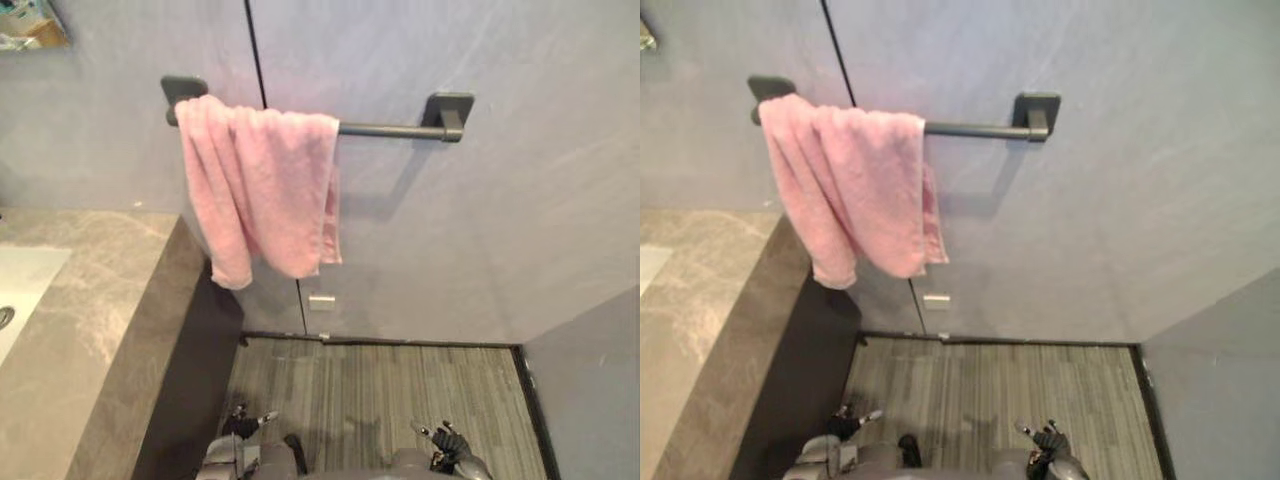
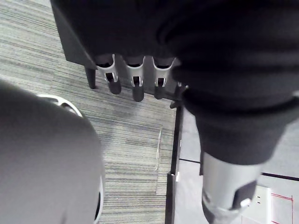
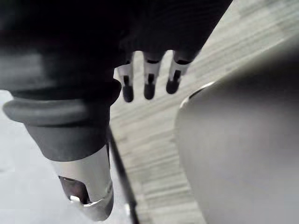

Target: Organize washtable

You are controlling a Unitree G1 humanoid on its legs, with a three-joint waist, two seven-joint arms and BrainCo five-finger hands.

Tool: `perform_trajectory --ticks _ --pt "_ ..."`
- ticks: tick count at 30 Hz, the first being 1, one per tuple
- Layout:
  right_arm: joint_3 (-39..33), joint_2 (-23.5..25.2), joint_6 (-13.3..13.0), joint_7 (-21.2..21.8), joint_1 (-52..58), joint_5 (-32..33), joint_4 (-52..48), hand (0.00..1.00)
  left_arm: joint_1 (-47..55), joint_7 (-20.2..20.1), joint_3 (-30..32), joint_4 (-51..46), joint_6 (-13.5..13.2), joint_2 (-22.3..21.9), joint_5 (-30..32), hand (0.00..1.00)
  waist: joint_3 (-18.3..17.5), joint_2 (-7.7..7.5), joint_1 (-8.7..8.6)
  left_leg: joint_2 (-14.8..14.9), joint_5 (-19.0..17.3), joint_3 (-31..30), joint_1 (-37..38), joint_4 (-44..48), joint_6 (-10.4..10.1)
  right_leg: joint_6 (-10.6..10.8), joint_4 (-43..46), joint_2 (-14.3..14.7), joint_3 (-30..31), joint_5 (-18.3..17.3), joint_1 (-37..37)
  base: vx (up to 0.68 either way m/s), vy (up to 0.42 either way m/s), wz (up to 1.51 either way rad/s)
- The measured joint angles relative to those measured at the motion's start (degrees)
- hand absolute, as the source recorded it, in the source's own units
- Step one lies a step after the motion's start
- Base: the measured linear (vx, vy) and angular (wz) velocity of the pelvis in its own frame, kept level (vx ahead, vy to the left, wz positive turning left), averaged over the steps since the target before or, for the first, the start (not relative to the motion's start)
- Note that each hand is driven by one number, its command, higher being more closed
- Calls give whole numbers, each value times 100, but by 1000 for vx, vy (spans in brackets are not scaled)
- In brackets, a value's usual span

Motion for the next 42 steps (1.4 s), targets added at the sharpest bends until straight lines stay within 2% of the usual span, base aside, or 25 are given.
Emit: perform_trajectory --ticks 1,2,3,4,5,6,7,10,13,16,22,24,27,29,31,35,42 --pt "37 -1 7 9 5 -7 2 0 0 1 -2 1 0 -1 -1 0 -22 -31 13 6 -12 -25 145 -97 3 -3 30 95 -6 -331 -122 142 32 4" --pt "59 -2 4 7 4 -6 -1 0 4 0 -3 2 -1 -9 -3 0 -24 -33 9 29 -11 -59 194 -133 0 -34 -30 170 -7 -454 -183 130 -22 25" --pt "67 -5 -5 11 -5 -5 -4 0 22 -3 -5 -1 -8 -20 -2 0 -19 -24 -2 87 8 -136 279 -185 -27 -82 -304 369 -101 -587 -306 106 -69 43" --pt "78 -4 -8 8 -5 -23 1 0 49 -2 -1 -2 -6 -10 17 0 -30 -42 -15 121 72 -177 331 -183 -147 -115 -886 547 -139 -536 -352 112 -80 47" --pt "81 6 -8 6 10 -52 3 0 63 -3 5 -5 -6 10 35 0 -62 -94 -14 68 68 -218 334 -168 -203 -187 -1344 605 -132 -245 -357 148 -95 48" --pt "59 25 -5 17 48 -98 46 0 38 -9 55 30 -4 32 47 0 -159 -256 6 -97 48 -352 338 -166 -264 -272 -1745 578 -155 67 -344 170 -95 28" --pt "-4 1 1 8 42 -110 66 0 74 5 68 30 -13 -79 48 0 -193 -34 22 43 94 -404 346 -194 -338 -358 -1870 691 -180 143 -242 173 -90 18" --pt "-28 -71 -1 6 29 -137 29 0 172 7 100 27 -11 -194 74 0 -226 164 12 163 132 -464 434 -403 -425 -391 -2280 894 -296 194 -35 100 -79 0" --pt "-40 -76 3 -6 54 -157 68 0 206 2 114 26 -14 -240 92 0 -245 191 21 271 211 -517 683 -680 -540 -410 -2714 1079 -365 312 338 34 -72 3" --pt "-51 -81 0 -7 89 -157 78 0 220 0 112 24 -15 -237 93 0 -266 172 23 274 243 -575 768 -788 -557 -377 -2984 1122 -416 413 531 -10 1 9" --pt "-50 -124 -4 -26 55 -155 201 0 183 69 31 22 -22 -148 91 0 -298 144 27 143 330 -599 819 -950 -454 -284 -3565 1143 -409 754 746 15 45 2" --pt "-48 -136 -9 -51 41 -154 241 0 180 200 -110 -34 -28 -119 92 0 -297 147 27 100 341 -655 825 -959 -437 -244 -3745 1128 -417 846 838 9 53 7" --pt "-34 -161 -44 -165 48 -154 246 0 270 494 -447 -694 -77 -128 77 0 -289 159 26 42 377 -844 782 -977 -384 -247 -3920 1107 -493 935 929 -27 17 16" --pt "-18 -172 -116 -251 54 -154 239 0 426 636 -633 -1558 -203 -133 34 0 -280 176 26 27 405 -910 726 -983 -369 -255 -3934 1097 -529 951 910 -47 -3 14" --pt "75 -188 -188 -259 86 -153 198 0 676 791 -811 -2836 -452 -135 -37 0 -276 206 27 21 481 -936 716 -1099 -361 -260 -4022 1114 -538 1003 892 -58 -18 4" --pt "87 -222 -247 -269 110 -161 158 0 755 856 -908 -3600 -592 -145 -67 0 -266 240 28 22 527 -935 711 -1177 -364 -293 -4025 1133 -499 1036 828 -44 -20 -5" --pt "263 -282 -280 -381 262 -217 -81 0 826 1276 -973 -4682 -628 -146 436 0 -268 233 26 34 527 -876 757 -1243 -365 -293 -4115 1160 -447 1099 857 -5 -6 -4"
